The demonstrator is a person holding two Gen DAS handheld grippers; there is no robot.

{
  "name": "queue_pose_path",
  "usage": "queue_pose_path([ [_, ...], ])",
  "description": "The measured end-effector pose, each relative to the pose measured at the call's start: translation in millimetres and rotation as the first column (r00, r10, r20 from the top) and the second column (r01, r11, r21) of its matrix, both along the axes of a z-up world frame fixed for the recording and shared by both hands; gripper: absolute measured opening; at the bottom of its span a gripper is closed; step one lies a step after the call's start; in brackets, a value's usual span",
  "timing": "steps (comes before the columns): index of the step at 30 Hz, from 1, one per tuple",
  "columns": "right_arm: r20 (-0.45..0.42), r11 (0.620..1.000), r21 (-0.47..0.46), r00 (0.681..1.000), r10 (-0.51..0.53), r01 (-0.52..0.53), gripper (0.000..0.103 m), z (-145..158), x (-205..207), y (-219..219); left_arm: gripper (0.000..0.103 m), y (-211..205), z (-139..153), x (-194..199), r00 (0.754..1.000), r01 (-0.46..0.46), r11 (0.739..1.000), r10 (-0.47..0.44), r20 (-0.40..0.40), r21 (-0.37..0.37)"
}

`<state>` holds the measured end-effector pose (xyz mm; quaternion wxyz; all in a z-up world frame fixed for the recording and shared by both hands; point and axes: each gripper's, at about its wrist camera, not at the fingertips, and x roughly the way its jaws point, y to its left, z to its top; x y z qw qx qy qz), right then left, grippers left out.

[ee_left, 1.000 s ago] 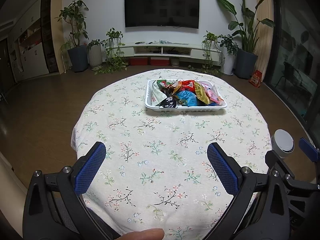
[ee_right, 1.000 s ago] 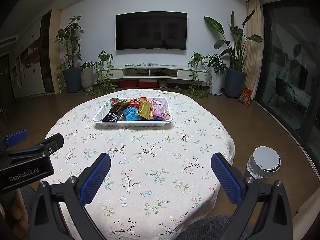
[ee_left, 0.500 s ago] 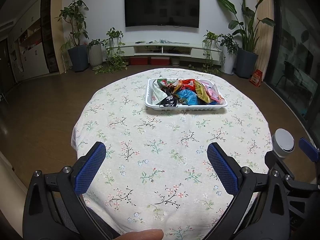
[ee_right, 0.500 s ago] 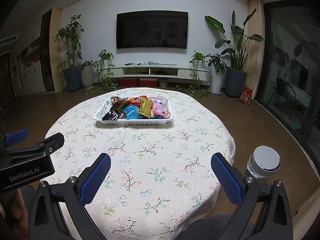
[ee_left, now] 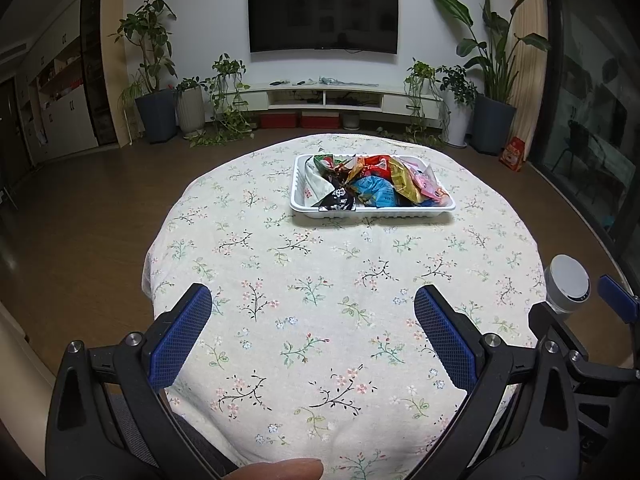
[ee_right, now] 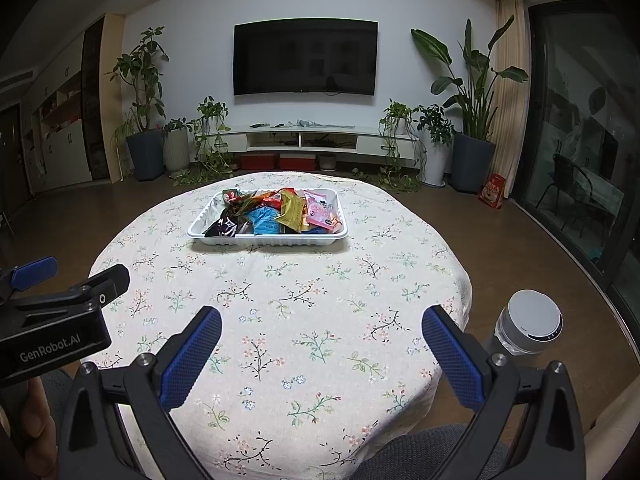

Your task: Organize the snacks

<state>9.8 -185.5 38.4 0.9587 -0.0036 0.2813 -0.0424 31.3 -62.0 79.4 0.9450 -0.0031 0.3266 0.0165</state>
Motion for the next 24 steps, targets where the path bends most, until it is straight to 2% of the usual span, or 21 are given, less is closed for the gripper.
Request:
queue_pose_path([
  [17,-0.009,1.000,-0.003,1.000,0.006,-0.006,0.102,-4.8,-2.2,1.1,0.103,4.3,-7.8,0.8,1.000,0.006,1.000,-0.006,-0.014,-0.016],
  [24,-0.016,1.000,-0.002,1.000,0.008,-0.008,0.102,-6.5,-4.7,1.4,0.103,-0.7,-3.9,-2.9,0.999,0.016,1.000,-0.016,0.030,0.022],
])
